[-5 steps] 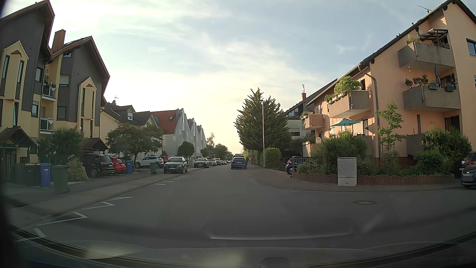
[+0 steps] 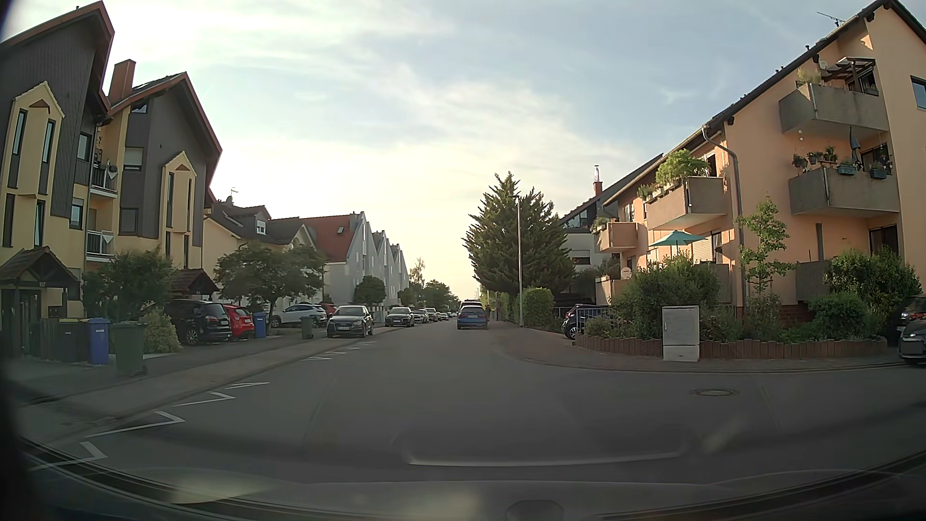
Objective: Follow the waypoints while adhering to traffic rules and regulations
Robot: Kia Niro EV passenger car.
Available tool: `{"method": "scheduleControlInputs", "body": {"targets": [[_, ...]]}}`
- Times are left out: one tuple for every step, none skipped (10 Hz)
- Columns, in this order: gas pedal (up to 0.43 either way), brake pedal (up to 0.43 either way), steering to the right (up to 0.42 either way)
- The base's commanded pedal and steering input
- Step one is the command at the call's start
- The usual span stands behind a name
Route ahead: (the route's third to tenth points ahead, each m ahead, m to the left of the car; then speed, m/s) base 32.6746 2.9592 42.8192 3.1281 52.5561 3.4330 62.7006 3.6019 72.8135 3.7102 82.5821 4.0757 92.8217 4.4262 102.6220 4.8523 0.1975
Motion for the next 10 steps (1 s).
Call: {"method": "scheduleControlInputs", "body": {"targets": [[0.0, 0.085, 0.053], [0.0, 0.03, 0.007], [0.0, 0.03, -0.03], [0.0, 0.03, -0.061], [0.0, 0.03, -0.079], [0.0, 0.03, -0.099], [0.067, 0.03, -0.117], [0.087, 0.03, -0.132], [0.098, 0.03, -0.152], [0.118, 0.03, -0.166]]}}
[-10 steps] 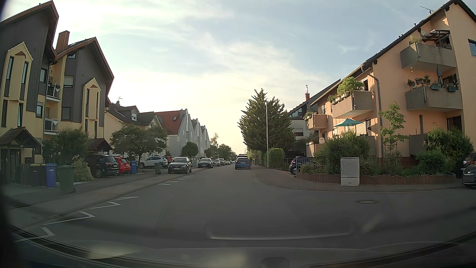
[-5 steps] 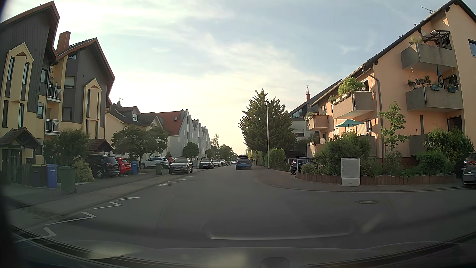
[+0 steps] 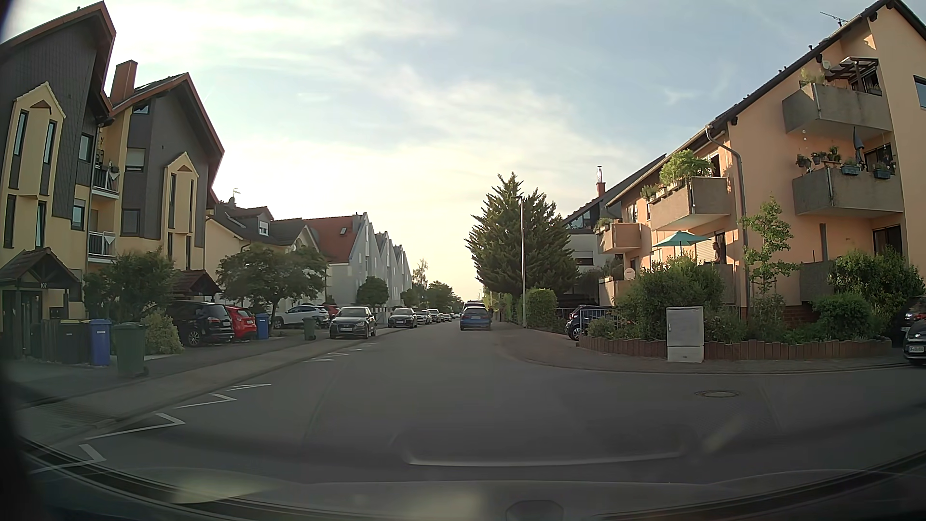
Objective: Follow the waypoints while adhering to traffic rules and regulations
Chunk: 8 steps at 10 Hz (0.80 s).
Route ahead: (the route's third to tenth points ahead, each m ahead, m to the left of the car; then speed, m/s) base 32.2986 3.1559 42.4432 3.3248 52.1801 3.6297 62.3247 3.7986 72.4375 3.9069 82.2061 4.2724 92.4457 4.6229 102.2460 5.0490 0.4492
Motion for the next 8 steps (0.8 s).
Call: {"method": "scheduleControlInputs", "body": {"targets": [[0.15, 0.03, -0.171], [0.177, 0.03, -0.171], [0.197, 0.037, -0.172], [0.22, 0.03, -0.173], [0.24, 0.03, -0.173], [0.26, 0.03, -0.172], [0.268, 0.03, -0.173], [0.28, 0.03, -0.172]]}}
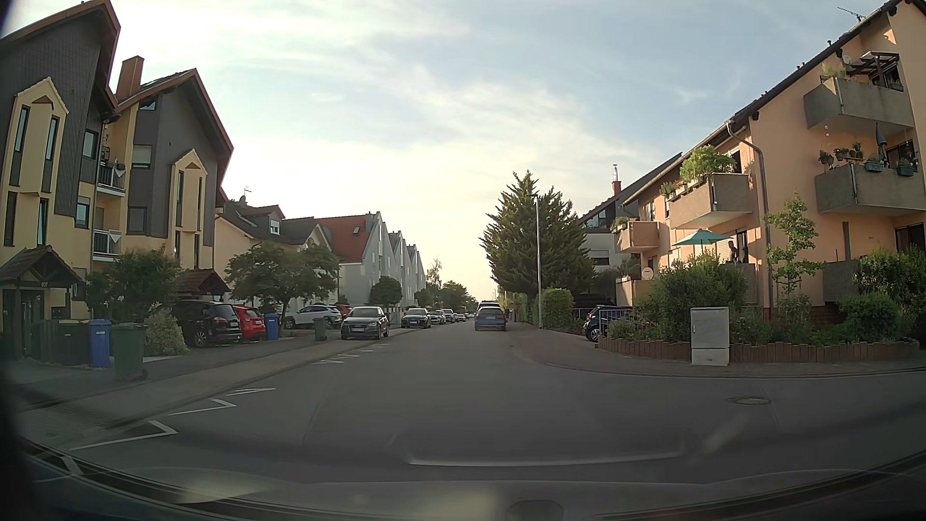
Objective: Follow the waypoints while adhering to traffic rules and regulations
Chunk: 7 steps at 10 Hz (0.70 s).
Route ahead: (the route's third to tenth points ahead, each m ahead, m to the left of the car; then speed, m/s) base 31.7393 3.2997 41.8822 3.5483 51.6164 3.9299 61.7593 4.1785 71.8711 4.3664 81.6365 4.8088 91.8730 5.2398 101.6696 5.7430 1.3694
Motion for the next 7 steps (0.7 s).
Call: {"method": "scheduleControlInputs", "body": {"targets": [[0.287, 0.03, -0.17], [0.311, 0.037, -0.169], [0.331, 0.03, -0.166], [0.339, 0.03, -0.162], [0.358, 0.03, -0.156], [0.378, 0.03, -0.145], [0.378, 0.03, -0.134]]}}
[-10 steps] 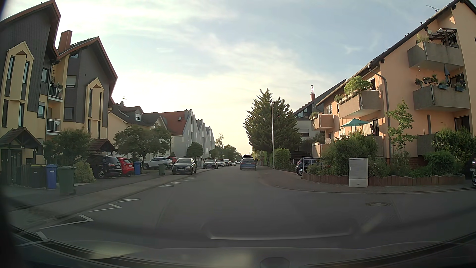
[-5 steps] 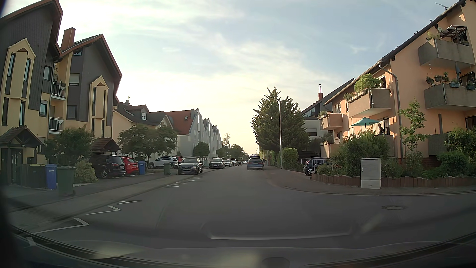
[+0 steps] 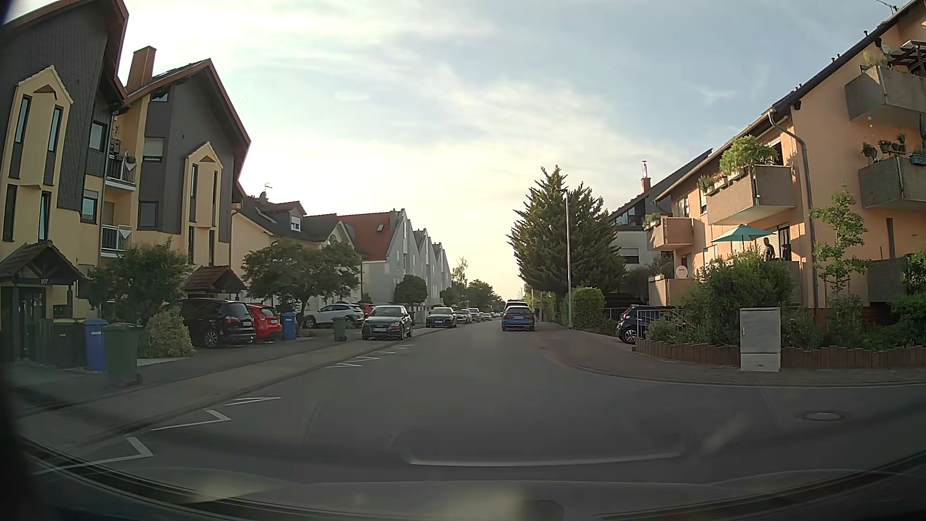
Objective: Follow the waypoints while adhering to traffic rules and regulations
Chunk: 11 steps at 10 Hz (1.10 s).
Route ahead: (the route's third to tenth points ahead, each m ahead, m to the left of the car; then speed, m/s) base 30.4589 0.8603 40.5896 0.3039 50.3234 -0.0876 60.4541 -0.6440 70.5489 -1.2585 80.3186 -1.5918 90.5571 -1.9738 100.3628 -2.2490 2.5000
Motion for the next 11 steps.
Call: {"method": "scheduleControlInputs", "body": {"targets": [[0.39, 0.03, -0.119], [0.39, 0.03, -0.103], [0.398, 0.03, -0.088], [0.398, 0.03, -0.073], [0.409, 0.03, -0.062], [0.409, 0.03, -0.054], [0.409, 0.03, -0.05], [0.409, 0.03, -0.043], [0.409, 0.03, -0.034], [0.409, 0.03, -0.026], [0.409, 0.03, -0.021]]}}
